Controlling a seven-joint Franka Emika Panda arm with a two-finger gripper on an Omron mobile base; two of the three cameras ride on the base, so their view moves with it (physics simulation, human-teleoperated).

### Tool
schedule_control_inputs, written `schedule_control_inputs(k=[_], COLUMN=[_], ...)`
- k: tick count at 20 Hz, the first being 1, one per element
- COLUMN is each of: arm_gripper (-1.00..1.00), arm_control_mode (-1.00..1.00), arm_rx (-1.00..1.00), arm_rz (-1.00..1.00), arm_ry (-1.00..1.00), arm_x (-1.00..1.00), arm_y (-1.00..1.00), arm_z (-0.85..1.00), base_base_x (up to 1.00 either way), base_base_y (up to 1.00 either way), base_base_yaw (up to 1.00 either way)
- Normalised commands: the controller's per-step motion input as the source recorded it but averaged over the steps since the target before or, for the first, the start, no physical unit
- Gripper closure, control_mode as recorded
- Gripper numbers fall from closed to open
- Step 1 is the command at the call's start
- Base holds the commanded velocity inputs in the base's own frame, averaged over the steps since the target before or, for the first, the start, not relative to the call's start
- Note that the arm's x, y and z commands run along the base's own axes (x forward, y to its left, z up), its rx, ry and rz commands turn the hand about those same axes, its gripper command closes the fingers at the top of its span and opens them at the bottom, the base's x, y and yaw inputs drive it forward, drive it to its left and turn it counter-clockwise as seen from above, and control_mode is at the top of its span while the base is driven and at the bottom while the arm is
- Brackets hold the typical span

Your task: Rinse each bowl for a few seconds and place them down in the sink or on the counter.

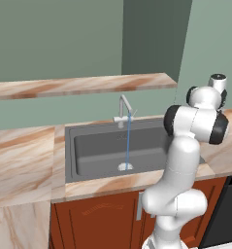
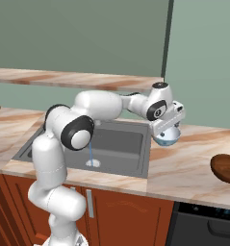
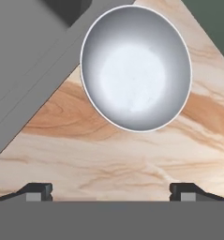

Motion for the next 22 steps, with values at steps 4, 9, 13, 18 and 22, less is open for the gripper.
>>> schedule_control_inputs(k=[4,9,13,18,22], arm_gripper=[-1.00,-1.00,-1.00,-1.00,-1.00], arm_control_mode=[-1.00,-1.00,-1.00,-1.00,-1.00], arm_rx=[0.00,-0.01,0.00,0.00,0.01], arm_rz=[-0.09,-0.09,-0.09,-0.10,-0.13], arm_ry=[-0.01,-0.02,0.00,0.00,0.02], arm_x=[-0.40,-0.39,-0.33,-0.25,-0.15], arm_y=[-0.13,-0.11,-0.21,-0.26,-0.23], arm_z=[0.04,0.01,0.06,0.10,0.07], base_base_x=[0.00,0.00,0.00,0.00,0.00], base_base_y=[0.00,0.00,0.00,0.00,0.00], base_base_yaw=[0.00,0.00,0.00,0.00,0.00])
